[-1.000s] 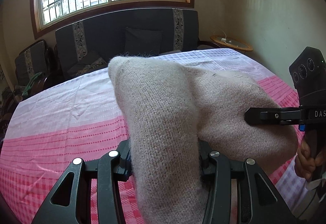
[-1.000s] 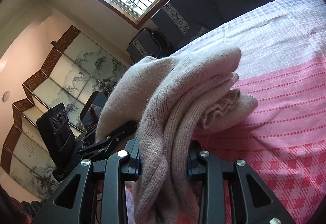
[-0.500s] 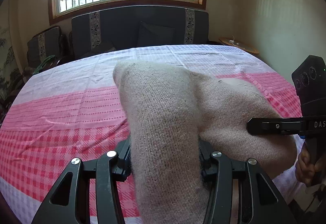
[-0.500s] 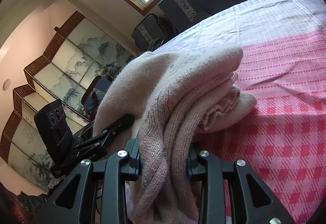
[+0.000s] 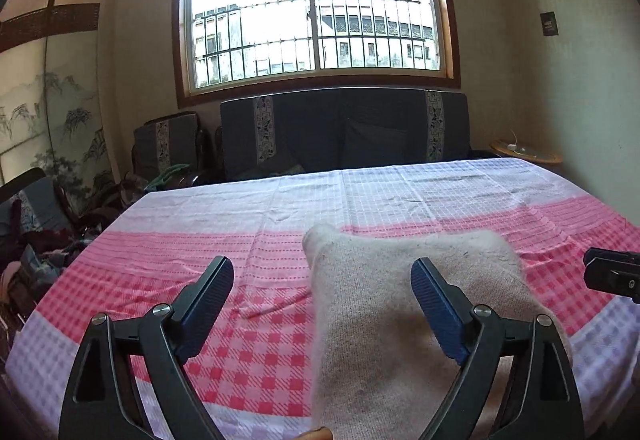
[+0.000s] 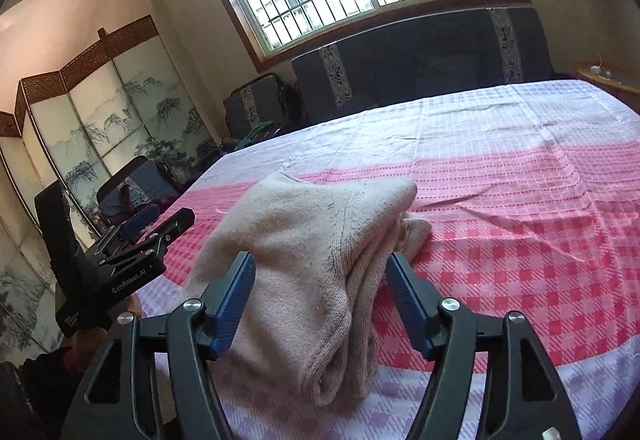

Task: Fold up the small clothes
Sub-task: 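Open both grippers and release the folded sweater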

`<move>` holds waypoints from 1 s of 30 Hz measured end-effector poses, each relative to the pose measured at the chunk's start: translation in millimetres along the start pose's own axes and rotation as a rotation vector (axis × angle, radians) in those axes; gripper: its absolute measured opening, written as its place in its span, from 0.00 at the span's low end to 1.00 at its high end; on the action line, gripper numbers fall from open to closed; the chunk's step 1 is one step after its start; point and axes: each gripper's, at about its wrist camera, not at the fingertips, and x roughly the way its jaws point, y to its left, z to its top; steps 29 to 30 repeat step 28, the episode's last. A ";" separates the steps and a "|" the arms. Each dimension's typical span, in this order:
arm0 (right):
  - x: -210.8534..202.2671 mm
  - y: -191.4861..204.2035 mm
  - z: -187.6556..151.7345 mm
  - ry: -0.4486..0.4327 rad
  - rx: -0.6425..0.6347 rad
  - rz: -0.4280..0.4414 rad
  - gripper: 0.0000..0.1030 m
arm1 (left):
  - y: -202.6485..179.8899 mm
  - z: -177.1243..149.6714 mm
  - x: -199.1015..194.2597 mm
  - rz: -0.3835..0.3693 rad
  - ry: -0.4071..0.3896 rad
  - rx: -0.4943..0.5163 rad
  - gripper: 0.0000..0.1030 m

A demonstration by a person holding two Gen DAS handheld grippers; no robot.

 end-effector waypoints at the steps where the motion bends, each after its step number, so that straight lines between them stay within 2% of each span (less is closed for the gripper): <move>1: -5.8 8.5 0.1 -0.026 -0.033 -0.012 0.67 | 0.0 2.7 -4.5 -0.002 -0.009 0.000 0.92; 5: -20.1 33.9 0.2 -0.099 -0.128 -0.070 0.73 | -5.0 9.9 -16.3 0.010 -0.037 0.029 0.99; 11: -31.3 51.9 -7.7 -0.155 -0.175 -0.129 0.82 | -10.9 16.7 -26.7 -0.020 -0.038 0.020 1.00; 16: -32.9 56.5 -15.1 -0.161 -0.182 -0.150 0.89 | -12.1 18.4 -25.8 -0.047 -0.014 -0.005 1.00; 25: -29.4 62.9 -25.3 -0.157 -0.174 -0.201 0.92 | -11.4 12.9 -28.1 0.018 -0.053 -0.018 0.99; 30: -28.8 66.9 -27.4 -0.157 -0.182 -0.216 0.93 | -9.5 12.1 -25.3 0.002 -0.031 -0.023 0.99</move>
